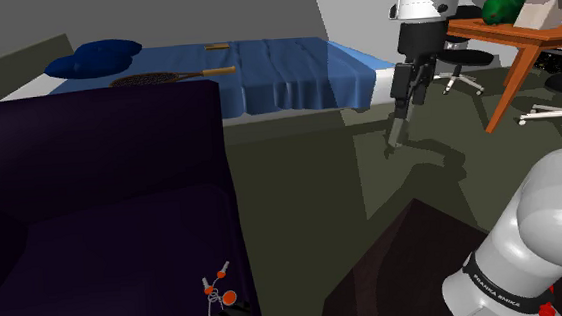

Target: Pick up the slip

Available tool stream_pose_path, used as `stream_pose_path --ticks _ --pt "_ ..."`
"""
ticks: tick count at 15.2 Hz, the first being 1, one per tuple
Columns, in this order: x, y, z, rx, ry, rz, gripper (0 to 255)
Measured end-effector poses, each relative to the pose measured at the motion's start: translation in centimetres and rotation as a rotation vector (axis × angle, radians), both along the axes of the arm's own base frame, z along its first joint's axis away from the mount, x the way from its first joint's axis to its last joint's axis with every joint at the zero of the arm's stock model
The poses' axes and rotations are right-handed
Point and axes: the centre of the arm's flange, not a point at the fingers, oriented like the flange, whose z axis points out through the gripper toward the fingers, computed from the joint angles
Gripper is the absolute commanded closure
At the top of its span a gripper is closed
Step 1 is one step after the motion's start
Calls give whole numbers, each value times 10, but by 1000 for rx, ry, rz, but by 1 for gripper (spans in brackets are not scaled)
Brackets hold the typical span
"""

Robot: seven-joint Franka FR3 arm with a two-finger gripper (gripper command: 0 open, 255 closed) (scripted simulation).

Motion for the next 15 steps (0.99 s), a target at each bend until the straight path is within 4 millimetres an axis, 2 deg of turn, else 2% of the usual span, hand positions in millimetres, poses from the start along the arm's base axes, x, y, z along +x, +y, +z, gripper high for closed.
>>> stream_pose_path --ticks 2,4,8,15 --pt "1 5 -2 -1 -1 -1 0" --pt "5 20 -18 -3 -1 -6 0" --pt "19 64 -41 -8 -7 -17 0" --pt "38 135 -98 -16 -16 -41 0"
